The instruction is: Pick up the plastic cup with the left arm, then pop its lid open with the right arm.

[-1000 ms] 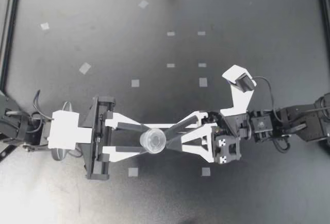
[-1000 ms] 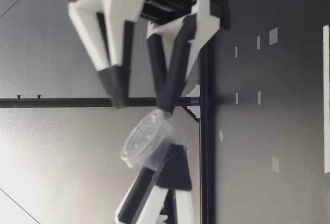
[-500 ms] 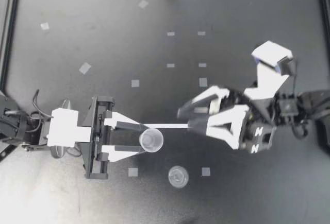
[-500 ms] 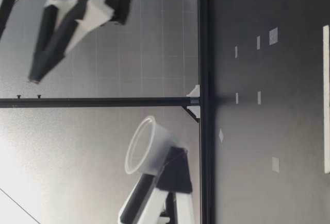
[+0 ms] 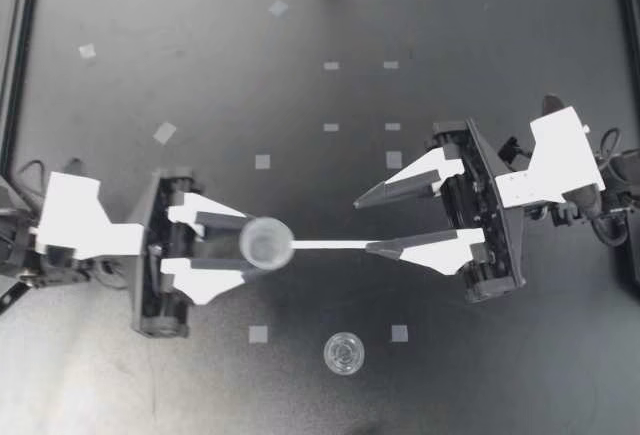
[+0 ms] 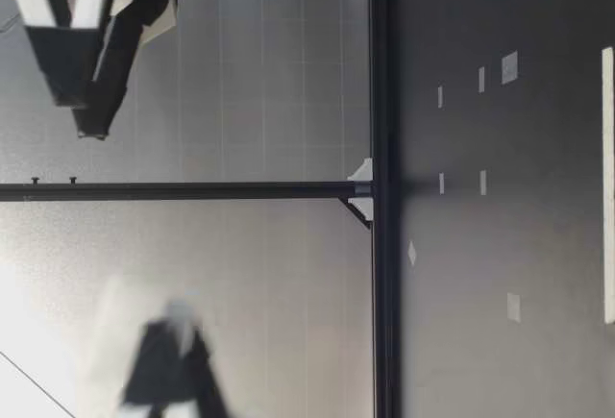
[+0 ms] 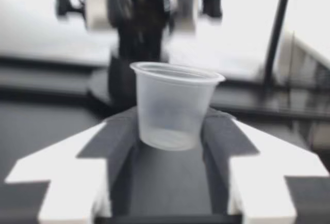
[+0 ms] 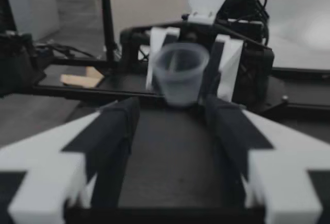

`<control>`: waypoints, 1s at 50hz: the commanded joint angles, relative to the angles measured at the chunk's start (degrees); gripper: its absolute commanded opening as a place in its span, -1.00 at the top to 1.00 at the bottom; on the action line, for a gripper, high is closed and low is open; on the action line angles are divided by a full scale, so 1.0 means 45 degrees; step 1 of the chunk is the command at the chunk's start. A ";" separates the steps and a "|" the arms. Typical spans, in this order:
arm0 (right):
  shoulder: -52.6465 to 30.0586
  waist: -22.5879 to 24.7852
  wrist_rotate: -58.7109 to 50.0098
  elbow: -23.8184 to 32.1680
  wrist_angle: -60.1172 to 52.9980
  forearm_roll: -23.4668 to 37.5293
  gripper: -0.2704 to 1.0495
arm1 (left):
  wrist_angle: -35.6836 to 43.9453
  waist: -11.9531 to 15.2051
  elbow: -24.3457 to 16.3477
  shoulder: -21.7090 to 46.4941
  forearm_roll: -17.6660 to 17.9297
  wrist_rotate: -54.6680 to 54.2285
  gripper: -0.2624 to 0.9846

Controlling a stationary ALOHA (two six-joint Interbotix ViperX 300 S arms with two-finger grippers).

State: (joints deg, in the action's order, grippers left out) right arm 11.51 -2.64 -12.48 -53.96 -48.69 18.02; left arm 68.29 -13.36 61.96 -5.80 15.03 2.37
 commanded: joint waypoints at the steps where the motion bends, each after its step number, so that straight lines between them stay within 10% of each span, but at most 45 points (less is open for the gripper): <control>1: -0.0039 -0.0078 0.0078 0.0156 -0.0039 -0.0039 -0.28 | 0.1445 0.0020 0.0312 -0.0273 -0.0039 -0.0254 0.44; 50: -0.0391 -0.0059 -0.0312 0.0078 -0.0059 -0.0039 -0.28 | 0.0898 0.0020 0.0508 -0.0195 -0.0039 -0.0430 0.44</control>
State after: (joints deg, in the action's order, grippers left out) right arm 9.32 -2.64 -13.80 -54.05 -48.69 18.02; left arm 72.25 -13.36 65.13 -5.80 15.03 0.35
